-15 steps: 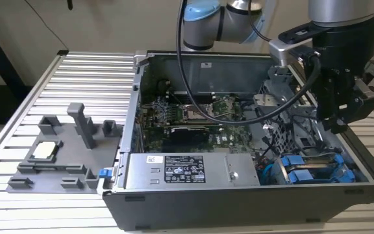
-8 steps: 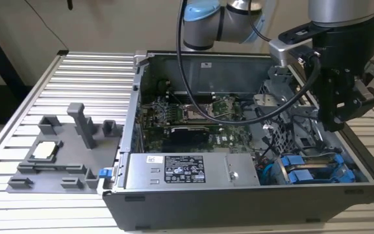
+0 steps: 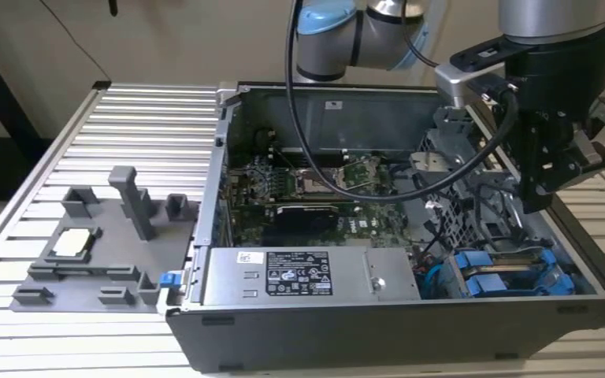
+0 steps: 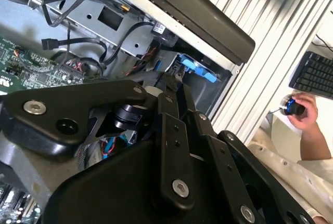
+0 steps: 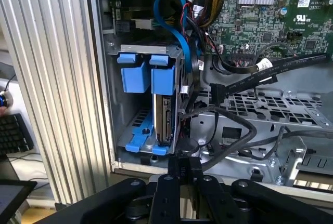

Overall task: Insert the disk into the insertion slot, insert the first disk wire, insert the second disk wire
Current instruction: 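Insert the first disk wire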

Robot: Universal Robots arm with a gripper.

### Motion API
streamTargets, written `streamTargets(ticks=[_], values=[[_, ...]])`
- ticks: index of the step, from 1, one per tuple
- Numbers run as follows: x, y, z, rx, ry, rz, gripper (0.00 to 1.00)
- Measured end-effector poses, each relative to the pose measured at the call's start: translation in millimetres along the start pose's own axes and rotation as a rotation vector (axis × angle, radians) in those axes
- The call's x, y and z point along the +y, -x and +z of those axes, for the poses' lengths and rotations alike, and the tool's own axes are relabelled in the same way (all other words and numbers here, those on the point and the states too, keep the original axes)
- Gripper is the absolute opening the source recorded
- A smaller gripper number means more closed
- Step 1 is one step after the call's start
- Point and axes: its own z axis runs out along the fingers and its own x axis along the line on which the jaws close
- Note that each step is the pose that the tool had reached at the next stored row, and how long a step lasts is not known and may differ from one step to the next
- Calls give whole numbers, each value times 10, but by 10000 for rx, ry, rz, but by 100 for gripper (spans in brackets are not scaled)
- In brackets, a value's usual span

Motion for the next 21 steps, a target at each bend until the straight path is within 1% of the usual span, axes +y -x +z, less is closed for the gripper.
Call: streamTargets(ticks=[6, 7, 8, 10, 15, 18, 21], values=[[0, 0, 2, -1, 0, 0, 19], [-6, -3, 6, -4, 31, -5, 19], [-18, -9, 11, -8, 101, -16, 19], [-43, -30, 25, -21, 280, -49, 19], [-87, -119, 62, -57, 714, -125, 19], [-108, -181, 82, -81, 917, -157, 19], [-136, -232, 104, -119, 1094, -180, 19]])
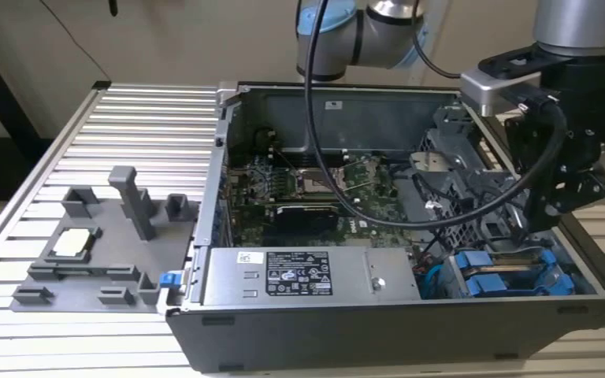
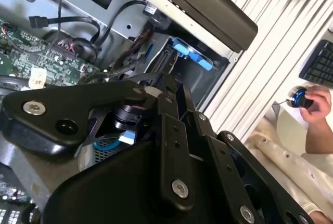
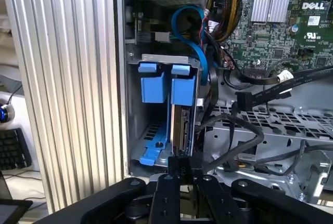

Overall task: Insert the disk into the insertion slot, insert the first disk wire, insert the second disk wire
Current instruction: 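Insert the first disk wire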

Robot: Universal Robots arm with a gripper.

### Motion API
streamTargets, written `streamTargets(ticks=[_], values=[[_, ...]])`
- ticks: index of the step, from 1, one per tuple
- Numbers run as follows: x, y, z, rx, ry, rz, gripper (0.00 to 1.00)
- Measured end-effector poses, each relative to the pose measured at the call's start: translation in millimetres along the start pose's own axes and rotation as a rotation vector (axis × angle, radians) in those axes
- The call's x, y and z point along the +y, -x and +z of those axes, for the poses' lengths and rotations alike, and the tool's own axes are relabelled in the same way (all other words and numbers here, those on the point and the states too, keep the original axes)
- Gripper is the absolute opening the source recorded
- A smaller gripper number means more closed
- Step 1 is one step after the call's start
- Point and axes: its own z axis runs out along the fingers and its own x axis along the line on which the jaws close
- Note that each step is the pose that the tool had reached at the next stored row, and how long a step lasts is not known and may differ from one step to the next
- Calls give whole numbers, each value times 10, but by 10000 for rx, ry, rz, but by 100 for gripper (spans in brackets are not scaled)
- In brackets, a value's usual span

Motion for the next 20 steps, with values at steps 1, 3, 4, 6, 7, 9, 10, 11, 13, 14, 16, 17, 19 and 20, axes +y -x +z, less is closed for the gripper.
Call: streamTargets(ticks=[1, 3, 4, 6, 7, 9, 10, 11, 13, 14, 16, 17, 19, 20], values=[[-16, -9, 6, -14, 71, -10, 19], [-50, -14, 17, -57, 179, -20, 19], [-63, -14, 22, -108, 211, -14, 19], [-83, -14, 30, -275, 264, 16, 19], [-90, -14, 33, -396, 282, 42, 19], [-98, -15, 36, -702, 311, 109, 19], [-100, -18, 36, -811, 337, 131, 19], [-103, -23, 38, -886, 387, 141, 19], [-110, -36, 42, -1016, 530, 150, 19], [-114, -42, 44, -1076, 609, 153, 19], [-122, -53, 48, -1189, 765, 158, 19], [-126, -59, 51, -1247, 832, 161, 19], [-139, -72, 56, -1346, 927, 169, 19], [-148, -79, 60, -1369, 979, 168, 19]])
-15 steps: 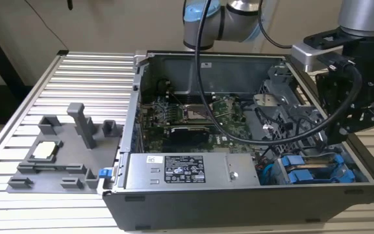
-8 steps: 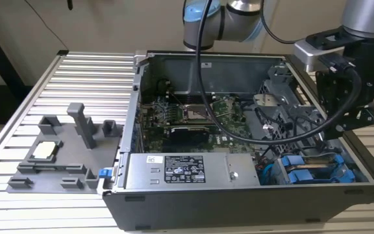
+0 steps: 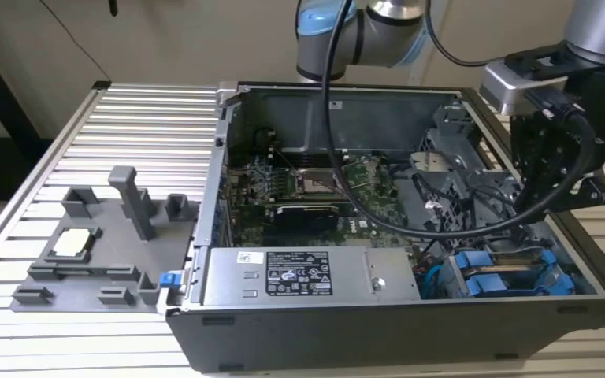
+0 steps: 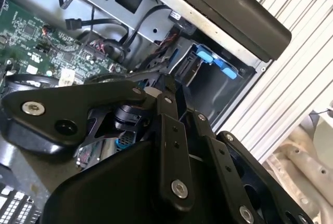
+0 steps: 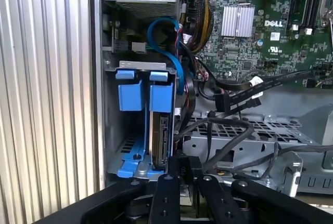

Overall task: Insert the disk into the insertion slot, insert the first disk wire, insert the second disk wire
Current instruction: 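Insert the first disk wire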

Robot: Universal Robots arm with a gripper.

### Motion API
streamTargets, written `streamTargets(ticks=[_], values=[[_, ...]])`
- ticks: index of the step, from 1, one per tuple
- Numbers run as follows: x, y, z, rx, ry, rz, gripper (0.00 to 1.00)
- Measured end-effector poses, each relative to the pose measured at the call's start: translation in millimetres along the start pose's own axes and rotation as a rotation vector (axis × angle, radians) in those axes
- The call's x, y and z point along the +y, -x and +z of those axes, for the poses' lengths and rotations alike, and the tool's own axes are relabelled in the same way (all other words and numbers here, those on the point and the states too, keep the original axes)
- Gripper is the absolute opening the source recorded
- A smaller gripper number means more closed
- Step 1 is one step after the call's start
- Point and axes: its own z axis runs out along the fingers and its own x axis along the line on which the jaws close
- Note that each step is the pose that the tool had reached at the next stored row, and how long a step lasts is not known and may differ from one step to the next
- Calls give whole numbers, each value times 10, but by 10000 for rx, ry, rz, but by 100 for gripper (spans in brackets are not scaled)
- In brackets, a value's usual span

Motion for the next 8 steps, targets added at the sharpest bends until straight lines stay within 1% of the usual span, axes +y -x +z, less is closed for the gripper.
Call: streamTargets(ticks=[7, 8], values=[[-122, -39, 20, -30, 595, -23, 19], [-134, -47, 22, -33, 664, -25, 19]])
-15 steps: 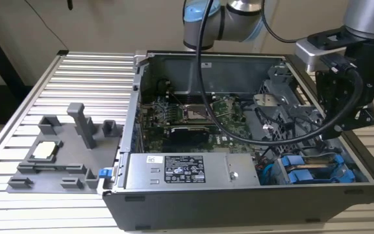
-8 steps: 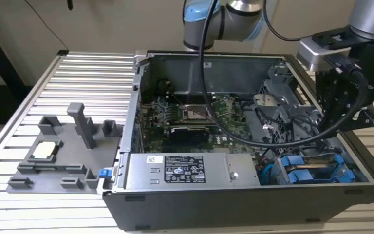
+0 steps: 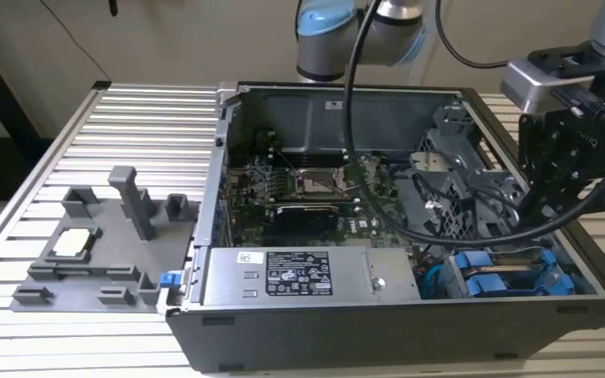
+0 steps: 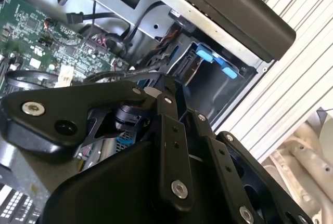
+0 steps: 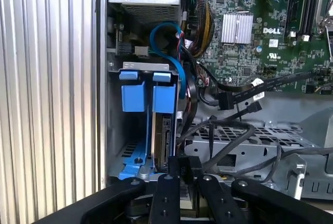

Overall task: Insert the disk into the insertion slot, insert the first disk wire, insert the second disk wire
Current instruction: 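Insert the first disk wire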

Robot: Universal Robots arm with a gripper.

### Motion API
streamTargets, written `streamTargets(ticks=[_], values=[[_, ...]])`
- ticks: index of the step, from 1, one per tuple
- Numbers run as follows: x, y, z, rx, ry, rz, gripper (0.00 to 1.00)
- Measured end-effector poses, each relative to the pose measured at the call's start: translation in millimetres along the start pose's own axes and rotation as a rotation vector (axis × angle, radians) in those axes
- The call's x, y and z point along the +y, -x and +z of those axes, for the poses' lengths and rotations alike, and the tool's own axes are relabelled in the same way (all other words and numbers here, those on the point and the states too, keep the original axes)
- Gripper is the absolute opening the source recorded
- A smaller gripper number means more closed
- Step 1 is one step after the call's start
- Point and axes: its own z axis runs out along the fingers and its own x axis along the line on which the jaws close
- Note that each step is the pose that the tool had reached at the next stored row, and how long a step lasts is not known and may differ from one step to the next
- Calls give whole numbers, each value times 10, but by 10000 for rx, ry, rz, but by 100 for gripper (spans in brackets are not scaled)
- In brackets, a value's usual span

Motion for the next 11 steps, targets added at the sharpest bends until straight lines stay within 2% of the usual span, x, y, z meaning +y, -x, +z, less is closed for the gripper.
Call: streamTargets(ticks=[4, 6, 8, 11], values=[[-54, -35, 6, -15, 298, -11, 19], [-84, -58, 10, -21, 415, -16, 19], [-108, -88, 14, -32, 468, -18, 19], [-122, -131, 18, -56, 481, -15, 19]])
